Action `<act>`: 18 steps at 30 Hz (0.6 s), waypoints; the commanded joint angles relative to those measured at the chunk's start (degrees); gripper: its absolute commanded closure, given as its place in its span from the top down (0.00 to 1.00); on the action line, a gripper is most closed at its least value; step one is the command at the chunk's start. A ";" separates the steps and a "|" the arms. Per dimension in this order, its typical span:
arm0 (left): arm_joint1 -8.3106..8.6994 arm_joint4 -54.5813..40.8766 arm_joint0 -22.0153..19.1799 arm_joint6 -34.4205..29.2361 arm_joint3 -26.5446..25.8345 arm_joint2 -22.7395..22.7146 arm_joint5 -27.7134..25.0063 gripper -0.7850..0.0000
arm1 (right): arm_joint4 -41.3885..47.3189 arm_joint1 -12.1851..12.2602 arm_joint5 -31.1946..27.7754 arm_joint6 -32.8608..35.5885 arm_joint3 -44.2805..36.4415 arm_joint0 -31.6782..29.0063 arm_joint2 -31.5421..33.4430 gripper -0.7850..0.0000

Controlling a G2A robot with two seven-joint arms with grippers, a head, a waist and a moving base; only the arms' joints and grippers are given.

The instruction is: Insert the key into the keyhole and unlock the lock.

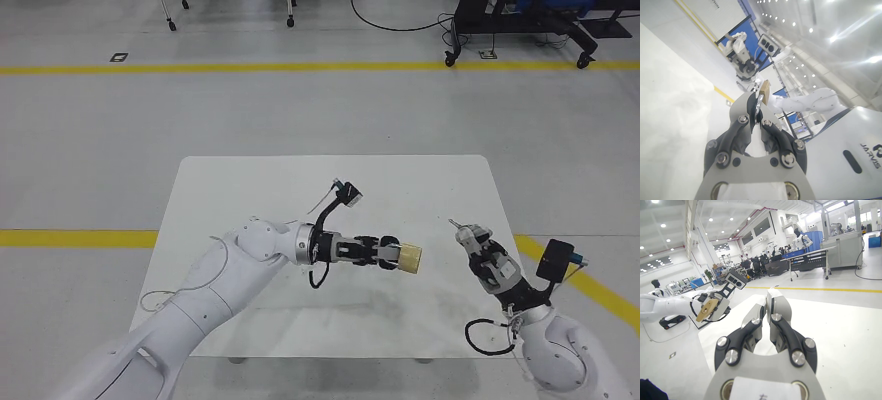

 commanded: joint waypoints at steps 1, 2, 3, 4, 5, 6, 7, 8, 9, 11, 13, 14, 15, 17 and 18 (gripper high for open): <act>-0.23 -3.29 0.02 -1.09 0.73 0.03 1.14 0.00 | 3.08 -0.12 -0.76 0.74 0.47 0.21 -0.58 0.00; -0.23 -3.29 0.02 -1.09 0.73 0.03 1.14 0.00 | 3.44 -0.12 -1.06 0.98 0.52 0.24 -0.66 0.00; -0.23 -3.29 0.02 -1.09 0.73 0.03 1.14 0.00 | 3.44 -0.12 -1.06 0.98 0.52 0.24 -0.66 0.00; -0.23 -3.29 0.02 -1.09 0.73 0.03 1.14 0.00 | 3.44 -0.12 -1.06 0.98 0.52 0.24 -0.66 0.00; -0.23 -3.29 0.02 -1.09 0.73 0.03 1.14 0.00 | 3.44 -0.12 -1.06 0.98 0.52 0.24 -0.66 0.00; -0.23 -3.29 0.02 -1.09 0.73 0.03 1.14 0.00 | 3.44 -0.12 -1.06 0.98 0.52 0.24 -0.66 0.00; -0.23 -3.29 0.02 -1.09 0.73 0.03 1.14 0.00 | 3.44 -0.12 -1.06 0.98 0.52 0.24 -0.66 0.00; -0.23 -3.29 0.02 -1.09 0.73 0.03 1.14 0.00 | 3.44 -0.12 -1.06 0.98 0.52 0.24 -0.66 0.00; -0.23 -3.29 0.02 -1.09 0.73 0.03 1.14 0.00 | 3.44 -0.12 -1.06 0.98 0.52 0.24 -0.66 0.00; -0.23 -3.29 0.02 -1.09 0.73 0.03 1.14 0.00 | 3.44 -0.12 -1.06 0.98 0.52 0.24 -0.66 0.00; -0.14 -4.08 2.12 1.28 0.59 -0.79 1.17 0.00 | 5.54 -0.31 -0.57 1.17 0.16 0.51 -1.38 0.00; -0.17 -5.98 3.38 1.40 0.04 -1.32 1.12 0.00 | 7.30 -0.44 0.19 1.35 0.51 1.02 -1.96 0.00; -0.21 -8.46 4.46 0.50 -0.54 -1.89 1.33 0.00 | 8.14 -0.55 1.01 1.74 0.61 1.76 -2.49 0.00; -0.32 -12.35 5.62 -1.90 -1.02 -3.02 1.96 0.00 | 9.20 -0.80 2.26 1.96 0.40 2.78 -3.62 0.00; -0.37 -13.22 5.78 -2.79 -0.94 -3.40 2.86 0.00 | 9.18 -0.92 2.72 2.10 0.11 3.08 -4.25 0.00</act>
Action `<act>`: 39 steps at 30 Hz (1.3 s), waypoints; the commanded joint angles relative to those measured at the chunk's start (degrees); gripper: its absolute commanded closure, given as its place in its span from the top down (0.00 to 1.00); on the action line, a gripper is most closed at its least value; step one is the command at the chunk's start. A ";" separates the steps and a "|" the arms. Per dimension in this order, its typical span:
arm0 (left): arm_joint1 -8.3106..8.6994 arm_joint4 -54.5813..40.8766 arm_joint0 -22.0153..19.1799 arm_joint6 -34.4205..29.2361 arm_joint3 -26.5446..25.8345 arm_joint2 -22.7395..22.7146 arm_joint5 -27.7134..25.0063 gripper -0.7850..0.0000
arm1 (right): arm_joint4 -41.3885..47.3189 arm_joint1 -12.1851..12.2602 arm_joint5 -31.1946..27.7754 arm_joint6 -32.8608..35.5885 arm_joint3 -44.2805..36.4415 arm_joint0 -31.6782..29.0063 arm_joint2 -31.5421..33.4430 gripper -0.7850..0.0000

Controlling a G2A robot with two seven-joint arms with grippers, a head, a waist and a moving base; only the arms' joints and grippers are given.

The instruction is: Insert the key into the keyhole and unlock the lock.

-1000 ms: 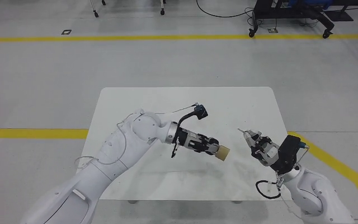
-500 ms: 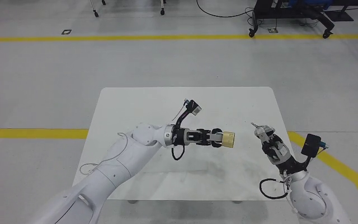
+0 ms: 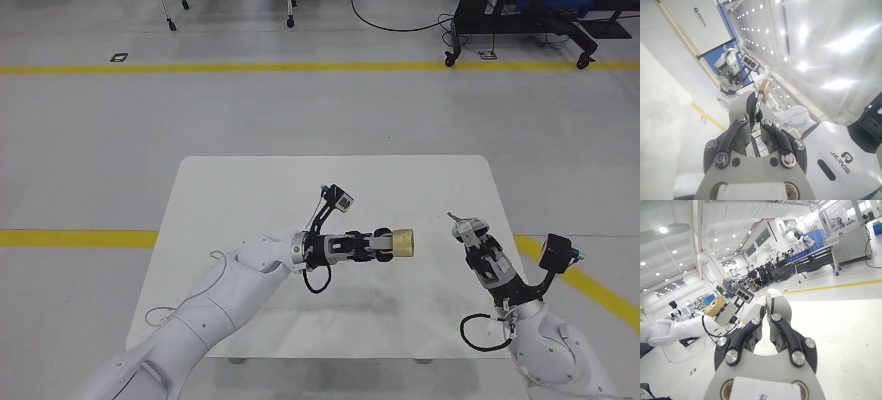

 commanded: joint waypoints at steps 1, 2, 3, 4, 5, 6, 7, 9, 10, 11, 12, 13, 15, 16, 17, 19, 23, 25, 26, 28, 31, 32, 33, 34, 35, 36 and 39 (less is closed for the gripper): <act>-0.11 -1.50 0.12 -2.16 0.23 -0.63 1.79 0.00 | -0.39 -0.23 0.84 0.28 -0.67 0.50 -1.26 0.00; -0.22 -1.98 0.27 -3.10 0.45 -0.72 2.81 0.00 | -0.88 -0.33 1.14 0.28 -0.98 0.61 -1.73 0.00; -0.37 -2.90 0.45 -3.92 0.85 -0.84 4.13 0.00 | -1.43 -0.42 1.41 0.27 -1.15 0.64 -2.09 0.00; -0.54 -3.79 0.60 -4.80 1.41 -0.90 5.64 0.00 | -1.93 -0.51 1.70 0.13 -1.23 0.68 -2.33 0.00; -0.72 -5.07 0.72 -5.53 2.04 -1.18 6.66 0.00 | -2.46 -0.60 2.07 -0.10 -1.31 0.69 -2.48 0.00; -0.93 -6.30 0.95 -6.26 2.83 -1.42 7.50 0.00 | -2.80 -0.69 2.33 -0.36 -1.41 0.65 -2.64 0.00; -1.17 -7.82 1.21 -7.15 3.49 -1.59 8.85 0.00 | -2.99 -0.77 2.61 -0.57 -1.48 0.58 -2.75 0.00; -1.68 -10.64 1.53 -9.11 5.02 -1.89 11.73 0.00 | -3.33 -0.92 3.10 -0.98 -1.78 0.34 -2.80 0.00; -1.96 -11.43 1.44 -9.85 5.85 -1.91 13.18 0.00 | -3.64 -0.98 3.37 -1.10 -2.06 0.15 -2.76 0.00; -2.32 -13.53 1.76 -10.66 6.23 -2.17 14.49 0.00 | -4.08 -1.03 3.62 -1.20 -2.44 -0.06 -2.70 0.00; -2.65 -15.01 1.86 -11.53 6.98 -2.25 16.25 0.00 | -4.59 -1.08 3.85 -1.22 -2.89 -0.31 -2.65 0.00; -2.95 -15.10 1.43 -12.22 7.88 -2.18 17.25 0.00 | -5.06 -1.13 3.98 -1.21 -3.47 -0.59 -2.65 0.00; -3.66 -16.36 1.17 -13.59 9.15 -2.27 18.15 0.00 | -5.98 -1.21 4.19 -1.21 -4.48 -1.05 -2.46 0.00; -3.98 -15.90 0.75 -14.29 9.86 -2.07 18.34 0.00 | -6.54 -1.25 4.35 -1.28 -5.06 -1.27 -2.35 0.00; -4.34 -15.92 0.53 -15.04 10.33 -1.93 18.48 0.00 | -7.04 -1.30 4.60 -1.43 -5.61 -1.52 -2.27 0.00; -5.11 -17.15 0.49 -16.90 11.09 -1.86 19.41 0.00 | -7.62 -1.41 4.90 -1.72 -6.46 -1.97 -2.16 0.00; -6.65 -20.97 0.68 -21.78 13.23 -1.91 23.49 0.00 | -7.55 -1.59 4.91 -1.98 -7.53 -2.35 -1.59 0.00; -7.34 -21.78 0.38 -23.12 14.64 -2.06 24.04 0.00 | -7.05 -1.66 4.59 -1.78 -7.85 -2.57 -1.31 0.00; -7.63 -21.27 0.07 -23.12 15.08 -1.92 23.95 0.00 | -6.86 -1.68 4.49 -1.55 -7.96 -2.67 -1.19 0.00; -8.04 -19.50 -0.52 -23.12 15.75 -1.60 23.10 0.00 | -6.95 -1.74 4.48 -0.69 -8.45 -2.84 -1.19 0.00; -8.46 -14.56 -1.66 -22.03 16.64 -1.12 21.66 0.00 | -7.87 -1.85 4.93 0.81 -9.64 -2.94 -1.92 0.00; -8.59 -13.13 -1.76 -21.61 16.55 -1.02 21.24 0.00 | -8.21 -1.91 5.09 1.20 -9.93 -2.84 -2.26 0.00; -8.69 -11.71 -1.91 -21.24 16.47 -0.97 20.87 0.00 | -8.55 -1.97 5.26 1.49 -10.11 -2.66 -2.62 0.00; -8.76 -9.97 -2.11 -20.81 16.46 -0.87 20.44 0.00 | -8.68 -2.03 5.38 1.75 -10.19 -2.46 -3.05 0.00; -8.85 -9.32 -2.00 -20.63 16.30 -1.02 20.26 0.00 | -8.89 -2.09 5.40 2.03 -10.27 -2.22 -3.49 0.00; -8.93 -9.26 -1.74 -20.62 16.14 -1.34 20.24 0.00 | -9.07 -2.16 5.47 2.28 -10.34 -2.02 -3.95 0.00; -8.98 -7.93 -1.54 -19.68 16.09 -2.50 19.30 0.00 | -9.94 -2.36 5.54 3.03 -10.99 -1.67 -5.48 0.00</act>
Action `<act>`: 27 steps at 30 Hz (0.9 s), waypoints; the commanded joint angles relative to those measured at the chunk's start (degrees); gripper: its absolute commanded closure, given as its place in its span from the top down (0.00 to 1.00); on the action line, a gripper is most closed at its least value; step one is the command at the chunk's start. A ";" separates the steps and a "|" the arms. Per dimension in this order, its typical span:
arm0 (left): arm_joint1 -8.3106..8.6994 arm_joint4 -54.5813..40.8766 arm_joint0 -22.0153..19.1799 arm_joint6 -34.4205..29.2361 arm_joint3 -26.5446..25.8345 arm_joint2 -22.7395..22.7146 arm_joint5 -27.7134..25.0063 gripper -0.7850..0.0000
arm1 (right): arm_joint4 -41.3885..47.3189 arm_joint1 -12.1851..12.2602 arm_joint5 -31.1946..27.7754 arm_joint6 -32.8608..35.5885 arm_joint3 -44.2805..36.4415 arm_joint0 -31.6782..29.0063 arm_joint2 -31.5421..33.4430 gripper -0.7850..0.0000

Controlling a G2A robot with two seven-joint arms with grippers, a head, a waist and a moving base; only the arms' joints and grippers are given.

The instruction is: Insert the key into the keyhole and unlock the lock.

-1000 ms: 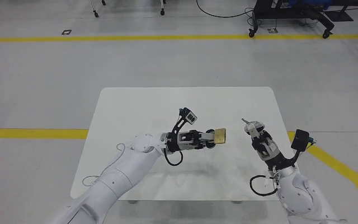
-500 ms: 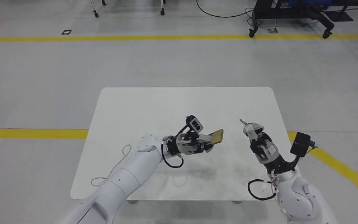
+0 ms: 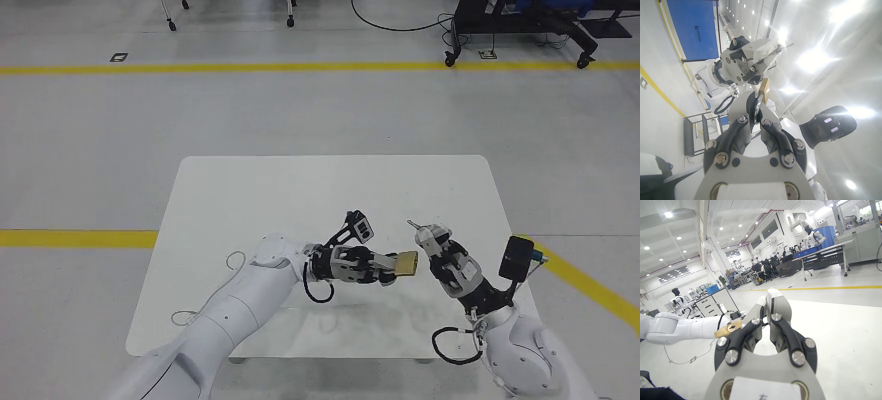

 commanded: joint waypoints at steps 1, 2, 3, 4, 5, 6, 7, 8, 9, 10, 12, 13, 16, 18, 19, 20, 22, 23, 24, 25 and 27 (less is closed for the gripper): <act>0.02 1.05 0.14 0.74 -0.07 -0.82 -0.72 0.00 | -0.75 -0.13 0.03 0.59 -0.56 0.09 -1.11 0.00; 0.05 2.04 0.11 1.15 -0.09 -1.06 -1.13 0.00 | -1.33 -0.19 0.06 0.91 -0.84 0.15 -1.70 0.00; 0.08 3.13 0.07 1.51 -0.03 -1.23 -1.49 0.00 | -1.83 -0.26 0.17 1.07 -1.04 0.23 -2.23 0.00; 0.09 3.94 0.10 1.81 -0.08 -1.42 -1.79 0.00 | -2.21 -0.33 0.22 1.16 -1.20 0.33 -2.72 0.00; 0.08 4.59 0.17 2.03 -0.15 -1.61 -2.01 0.00 | -2.49 -0.40 0.27 1.22 -1.33 0.44 -3.11 0.00; 0.09 5.54 0.16 2.35 -0.16 -1.72 -2.32 0.00 | -2.72 -0.46 0.35 1.26 -1.45 0.56 -3.40 0.00; 0.10 6.41 0.17 2.70 -0.17 -1.84 -2.68 0.00 | -2.91 -0.51 0.42 1.27 -1.55 0.66 -3.60 0.00; 0.10 7.18 0.18 2.99 -0.23 -1.98 -2.96 0.00 | -3.02 -0.56 0.46 1.23 -1.66 0.76 -3.74 0.00; 0.09 7.65 0.26 3.21 -0.28 -2.17 -3.19 0.00 | -3.16 -0.60 0.50 1.29 -1.79 0.85 -3.82 0.00; 0.08 7.97 0.36 3.33 -0.37 -2.37 -3.31 0.00 | -3.28 -0.64 0.53 1.38 -1.92 0.91 -3.88 0.00; 0.07 8.75 0.48 3.77 -0.55 -2.80 -3.75 0.00 | -3.57 -0.69 0.42 1.73 -2.18 0.96 -4.02 0.00; 0.06 8.93 0.58 3.83 -0.65 -3.04 -3.81 0.00 | -3.64 -0.72 0.31 2.07 -2.35 0.96 -4.20 0.00; 0.04 9.12 0.85 3.96 -0.91 -3.90 -3.94 0.00 | -4.27 -0.82 -0.16 2.97 -2.83 0.91 -5.13 0.00; 0.03 9.26 1.02 3.97 -1.05 -4.44 -3.94 0.00 | -4.11 -0.88 -0.64 3.23 -3.05 0.93 -5.57 0.00; 0.02 9.16 1.15 3.85 -1.13 -4.72 -3.83 0.00 | -4.30 -0.91 -0.76 3.26 -3.21 0.94 -5.62 0.00; -0.01 8.78 1.35 3.66 -1.22 -5.06 -3.64 0.00 | -4.46 -0.94 -0.79 3.17 -3.37 0.90 -5.63 0.00; -0.07 7.94 1.72 3.00 -1.32 -5.68 -2.98 0.00 | -4.90 -0.99 -0.80 2.82 -3.79 0.76 -5.48 0.00; -0.13 7.00 1.99 2.47 -1.35 -6.10 -2.44 0.00 | -4.97 -1.01 -0.78 2.50 -4.03 0.63 -5.28 0.00; -0.22 5.44 2.34 1.71 -1.36 -6.65 -1.68 0.00 | -4.90 -1.03 -0.76 2.09 -4.26 0.46 -4.94 0.00; -0.29 4.08 2.57 0.96 -1.19 -7.20 -0.93 0.00 | -4.78 -1.04 -0.83 1.62 -4.49 0.25 -4.45 0.00; -0.46 1.60 2.83 -0.27 -0.27 -8.24 0.30 0.00 | -4.37 -1.02 -1.08 0.44 -5.03 -0.40 -3.01 0.00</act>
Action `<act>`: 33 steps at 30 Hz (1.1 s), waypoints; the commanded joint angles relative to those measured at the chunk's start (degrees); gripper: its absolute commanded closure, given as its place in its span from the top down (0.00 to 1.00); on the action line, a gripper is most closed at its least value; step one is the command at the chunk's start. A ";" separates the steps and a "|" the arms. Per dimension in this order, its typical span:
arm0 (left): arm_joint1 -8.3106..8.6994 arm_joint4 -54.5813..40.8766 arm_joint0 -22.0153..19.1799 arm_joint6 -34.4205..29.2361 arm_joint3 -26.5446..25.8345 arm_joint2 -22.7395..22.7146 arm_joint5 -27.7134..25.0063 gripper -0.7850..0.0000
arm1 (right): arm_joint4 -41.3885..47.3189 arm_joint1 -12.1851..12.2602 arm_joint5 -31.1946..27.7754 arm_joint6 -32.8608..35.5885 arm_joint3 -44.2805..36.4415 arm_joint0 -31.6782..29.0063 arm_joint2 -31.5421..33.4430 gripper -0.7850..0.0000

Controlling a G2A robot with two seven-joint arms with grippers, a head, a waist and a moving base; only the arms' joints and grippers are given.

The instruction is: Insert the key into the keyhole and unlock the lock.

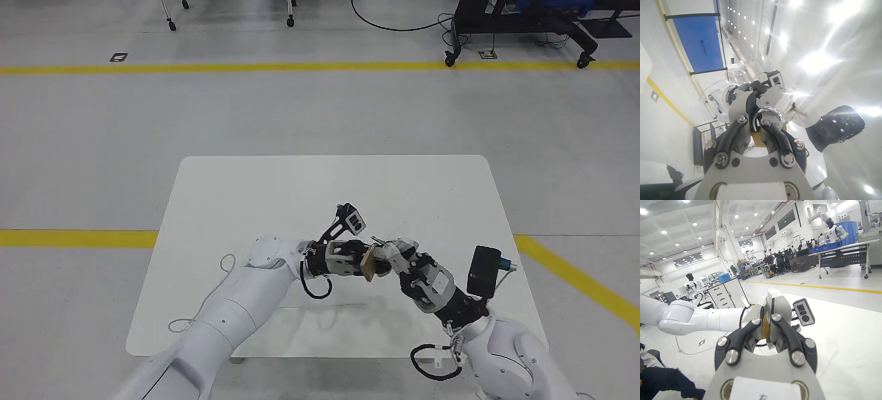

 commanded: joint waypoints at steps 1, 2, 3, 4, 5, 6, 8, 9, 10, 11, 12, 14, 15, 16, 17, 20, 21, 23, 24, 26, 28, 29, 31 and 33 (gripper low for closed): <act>-0.21 -2.57 0.21 -1.15 0.97 -0.99 1.19 0.00 | 0.34 0.04 -0.38 -1.17 -0.64 -0.82 1.74 0.00; -0.33 -3.59 0.28 -1.64 1.53 -1.37 1.70 0.00 | 0.41 0.07 -0.74 -1.70 -1.07 -1.38 2.69 0.00; -0.45 -4.11 0.18 -1.87 2.17 -1.62 2.02 0.00 | 0.45 0.11 -1.11 -2.11 -1.38 -1.98 3.65 0.00; -0.57 -4.24 0.02 -1.78 2.80 -1.78 2.18 0.00 | 0.42 0.14 -1.48 -2.52 -1.66 -2.53 4.59 0.00; -0.66 -3.95 -0.21 -1.40 3.41 -1.85 2.06 0.00 | 0.17 0.18 -1.72 -2.72 -1.92 -3.05 5.49 0.00; -0.74 -3.16 -0.53 -0.79 3.98 -1.80 1.79 0.00 | -0.18 0.21 -1.88 -2.85 -2.27 -3.49 6.35 0.00; -0.79 -0.77 -1.34 1.07 4.86 -1.73 0.12 0.00 | -0.84 0.26 -2.15 -2.85 -2.85 -4.31 7.78 0.00; -0.76 0.74 -1.82 2.18 5.22 -1.66 -0.68 0.00 | -2.22 0.32 -2.39 -2.43 -3.25 -4.48 8.55 0.00; -0.72 2.19 -2.23 3.14 5.46 -1.58 -1.24 0.00 | -4.51 0.41 -2.97 -1.85 -3.67 -4.60 9.29 0.00; -0.66 3.65 -2.63 4.11 5.68 -1.52 -1.70 0.00 | -6.88 0.47 -3.25 -1.42 -3.88 -4.89 9.74 0.00; -0.59 4.75 -2.88 4.94 5.79 -1.54 -1.88 0.00 | -9.24 0.49 -3.36 -1.42 -4.15 -5.05 10.00 0.00; -0.41 7.56 -3.48 6.28 5.88 -1.36 -1.94 0.00 | -14.78 0.59 -4.36 -1.34 -4.43 -5.12 10.22 0.00; -0.36 8.08 -3.42 6.52 5.62 -1.44 -1.82 0.00 | -17.29 0.53 -3.19 -2.72 -4.52 -5.06 10.65 0.00; -0.30 8.46 -3.35 6.34 5.37 -1.49 -1.24 0.00 | -17.82 0.48 -2.72 -3.37 -4.46 -5.15 10.68 0.00; -0.21 9.21 -3.47 5.94 5.12 -1.48 -0.80 0.00 | -17.82 0.48 -2.72 -3.37 -4.46 -5.15 10.68 0.00; -0.05 11.08 -3.65 4.55 4.48 -1.18 -0.49 0.00 | -17.82 0.48 -2.72 -3.37 -4.46 -5.15 10.68 0.00; -0.05 11.08 -3.65 4.55 4.48 -1.18 -0.49 0.00 | -17.82 0.48 -2.72 -3.37 -4.46 -5.15 10.68 0.00; -0.05 11.08 -3.65 4.55 4.48 -1.18 -0.49 0.00 | -17.82 0.48 -2.72 -3.37 -4.46 -5.15 10.68 0.00; -0.05 11.08 -3.65 4.55 4.48 -1.18 -0.49 0.00 | -17.82 0.48 -2.72 -3.37 -4.46 -5.15 10.68 0.00; -0.05 11.08 -3.65 4.55 4.48 -1.18 -0.49 0.00 | -17.82 0.48 -2.72 -3.37 -4.46 -5.15 10.68 0.00; -0.05 11.08 -3.65 4.55 4.48 -1.18 -0.49 0.00 | -22.38 0.58 -1.28 -1.03 -4.56 -4.78 10.93 0.00; -0.05 11.08 -3.65 4.55 4.48 -1.18 -0.49 0.00 | -25.06 0.61 -1.31 -1.20 -5.37 -4.52 10.75 0.00; -0.05 11.08 -3.65 4.55 4.48 -1.18 -0.49 0.00 | -33.42 0.85 -2.07 -2.30 -8.19 -3.76 11.39 0.00; -0.05 11.08 -3.65 4.55 4.48 -1.18 -0.49 0.00 | -44.85 1.26 -3.40 -4.91 -12.00 -3.05 12.37 0.00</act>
